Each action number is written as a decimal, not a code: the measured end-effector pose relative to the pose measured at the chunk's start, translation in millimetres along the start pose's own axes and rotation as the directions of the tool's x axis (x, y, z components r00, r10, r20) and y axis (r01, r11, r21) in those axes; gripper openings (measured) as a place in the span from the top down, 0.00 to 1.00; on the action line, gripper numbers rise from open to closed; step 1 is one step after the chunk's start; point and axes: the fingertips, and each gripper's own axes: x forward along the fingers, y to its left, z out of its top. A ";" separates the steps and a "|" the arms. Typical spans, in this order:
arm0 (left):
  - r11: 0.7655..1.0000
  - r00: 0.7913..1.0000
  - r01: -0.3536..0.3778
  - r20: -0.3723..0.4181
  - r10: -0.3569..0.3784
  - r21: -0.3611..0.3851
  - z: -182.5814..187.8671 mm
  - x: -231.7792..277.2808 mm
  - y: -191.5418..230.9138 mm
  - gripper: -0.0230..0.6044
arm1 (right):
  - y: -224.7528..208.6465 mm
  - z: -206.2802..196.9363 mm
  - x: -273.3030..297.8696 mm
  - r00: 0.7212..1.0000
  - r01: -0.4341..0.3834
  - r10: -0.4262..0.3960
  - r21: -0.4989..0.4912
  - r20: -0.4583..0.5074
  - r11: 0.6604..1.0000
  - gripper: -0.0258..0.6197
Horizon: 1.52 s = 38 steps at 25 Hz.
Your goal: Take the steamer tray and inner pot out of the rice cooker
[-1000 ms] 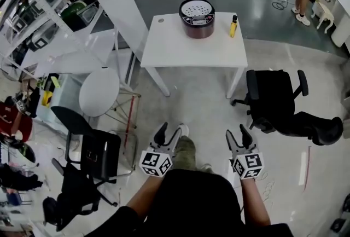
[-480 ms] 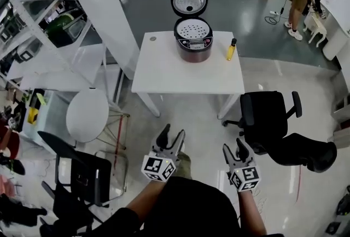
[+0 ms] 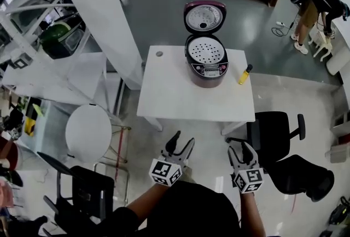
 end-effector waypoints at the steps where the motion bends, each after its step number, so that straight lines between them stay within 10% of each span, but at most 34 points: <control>1: 1.000 1.000 0.014 0.000 -0.014 -0.005 5.8 8.0 8.2 0.61 | 0.0 5.9 12.0 1.000 0.007 -0.007 -0.002 -0.004 1.000 0.64; 25: 0.996 0.999 -0.034 -0.034 0.031 -0.082 45.1 104.0 113.0 0.61 | -1.1 56.6 173.0 0.993 -0.097 0.096 -0.024 -0.064 0.995 0.64; 38: 0.988 0.987 -0.153 -0.050 0.152 -0.017 65.0 216.5 137.0 0.62 | -99.6 116.4 270.3 0.983 -0.183 0.183 -0.016 -0.009 0.983 0.64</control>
